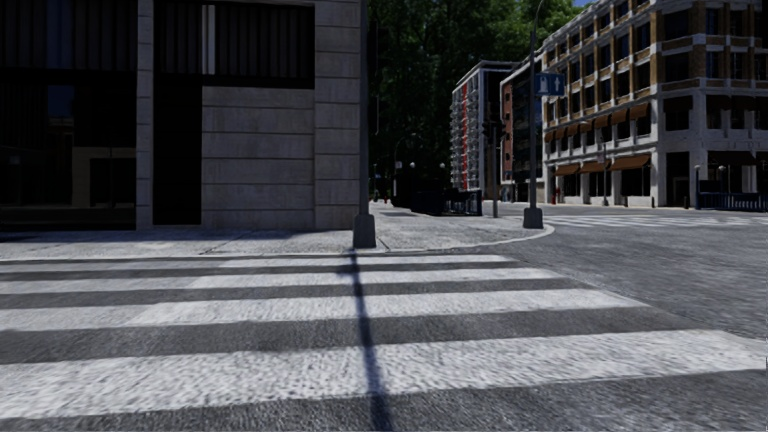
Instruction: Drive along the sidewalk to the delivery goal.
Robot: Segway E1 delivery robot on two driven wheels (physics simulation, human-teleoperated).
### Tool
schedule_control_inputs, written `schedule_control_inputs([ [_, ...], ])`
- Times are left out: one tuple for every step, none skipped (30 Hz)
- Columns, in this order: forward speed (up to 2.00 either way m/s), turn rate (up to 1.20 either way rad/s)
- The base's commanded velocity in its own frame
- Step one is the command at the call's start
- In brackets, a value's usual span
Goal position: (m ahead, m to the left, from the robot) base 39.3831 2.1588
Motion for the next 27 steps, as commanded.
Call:
schedule_control_inputs([
  [1.71,0.00],
  [1.71,0.00],
  [1.71,0.00],
  [1.71,0.00],
  [1.73,0.00],
  [1.74,0.00],
  [1.74,0.00],
  [1.74,0.00],
  [1.74,0.00],
  [1.74,0.00],
  [1.74,0.00],
  [1.74,0.00],
  [1.74,-0.14],
  [1.74,-0.24],
  [1.74,-0.24],
  [1.74,-0.27],
  [1.74,-0.27],
  [1.74,-0.27],
  [1.74,-0.28],
  [1.74,-0.28],
  [1.74,-0.28],
  [1.74,-0.28],
  [1.74,-0.28],
  [1.74,-0.28],
  [1.74,-0.28],
  [1.74,-0.28],
  [1.74,-0.28],
])
